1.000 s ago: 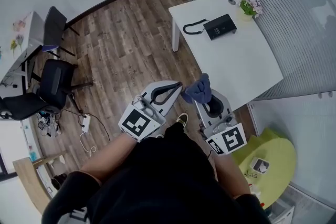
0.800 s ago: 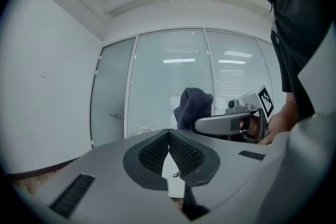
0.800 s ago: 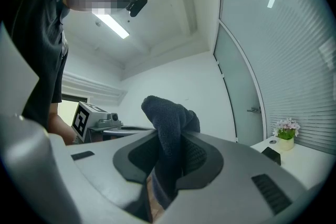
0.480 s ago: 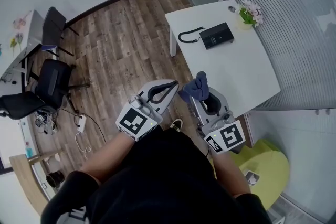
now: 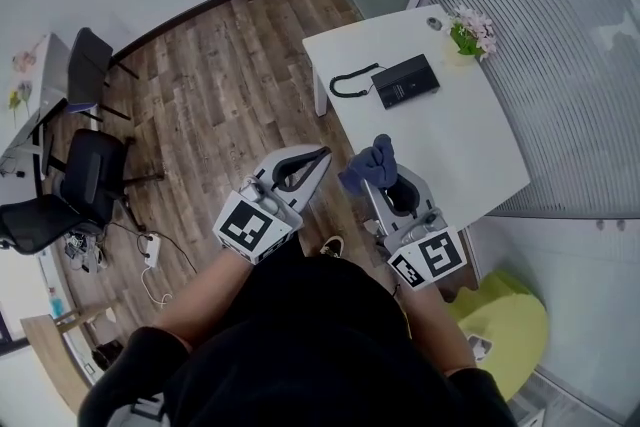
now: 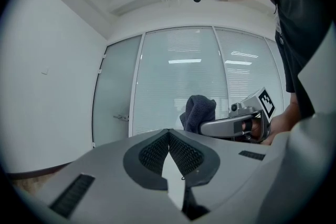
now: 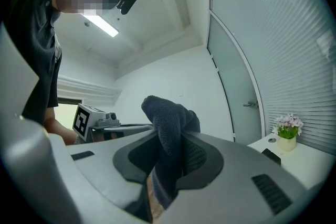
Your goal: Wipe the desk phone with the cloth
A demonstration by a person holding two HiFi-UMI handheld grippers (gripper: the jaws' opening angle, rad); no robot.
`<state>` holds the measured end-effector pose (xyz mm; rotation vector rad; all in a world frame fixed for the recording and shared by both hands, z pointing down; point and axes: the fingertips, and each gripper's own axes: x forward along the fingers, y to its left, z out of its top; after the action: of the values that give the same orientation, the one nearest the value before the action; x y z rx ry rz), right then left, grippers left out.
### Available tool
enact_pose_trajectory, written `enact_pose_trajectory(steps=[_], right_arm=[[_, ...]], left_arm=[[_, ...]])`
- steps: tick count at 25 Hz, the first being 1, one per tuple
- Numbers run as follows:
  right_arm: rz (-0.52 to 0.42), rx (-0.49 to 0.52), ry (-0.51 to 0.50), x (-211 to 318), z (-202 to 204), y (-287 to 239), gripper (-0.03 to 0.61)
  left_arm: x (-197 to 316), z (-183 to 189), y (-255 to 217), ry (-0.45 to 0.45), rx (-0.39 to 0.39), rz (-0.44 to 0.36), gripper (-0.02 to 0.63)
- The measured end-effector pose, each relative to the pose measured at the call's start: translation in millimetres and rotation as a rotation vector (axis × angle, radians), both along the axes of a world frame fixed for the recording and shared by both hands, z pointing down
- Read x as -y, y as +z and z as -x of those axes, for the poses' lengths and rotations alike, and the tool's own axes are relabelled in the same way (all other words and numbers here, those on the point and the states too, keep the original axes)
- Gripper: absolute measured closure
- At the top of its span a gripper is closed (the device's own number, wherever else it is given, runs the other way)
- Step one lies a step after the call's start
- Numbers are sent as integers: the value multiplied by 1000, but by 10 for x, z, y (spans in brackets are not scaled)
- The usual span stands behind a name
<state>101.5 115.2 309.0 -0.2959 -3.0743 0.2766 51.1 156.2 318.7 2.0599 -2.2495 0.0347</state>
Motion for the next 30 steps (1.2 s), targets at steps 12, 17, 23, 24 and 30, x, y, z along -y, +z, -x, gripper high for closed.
enact_pose_trajectory(steps=[12,17,23,24,30], right_arm=[[22,-59,171,223,1342,161,485],[38,-78,296,318,1780,267,485],[46,-97,442,462,1958,359,485],[48,-102,463,488,1958,371,485],[49,-105,564,691,1944,424,485]], left_arm=[[515,1351,114,206,-32,22,604],[628,1755,270,328,-38,63,604],[785,1981,328,458,-38,71,604],[812,1990,326,475,-42,70,604],[1008,1954,441,575,-44,83,604]])
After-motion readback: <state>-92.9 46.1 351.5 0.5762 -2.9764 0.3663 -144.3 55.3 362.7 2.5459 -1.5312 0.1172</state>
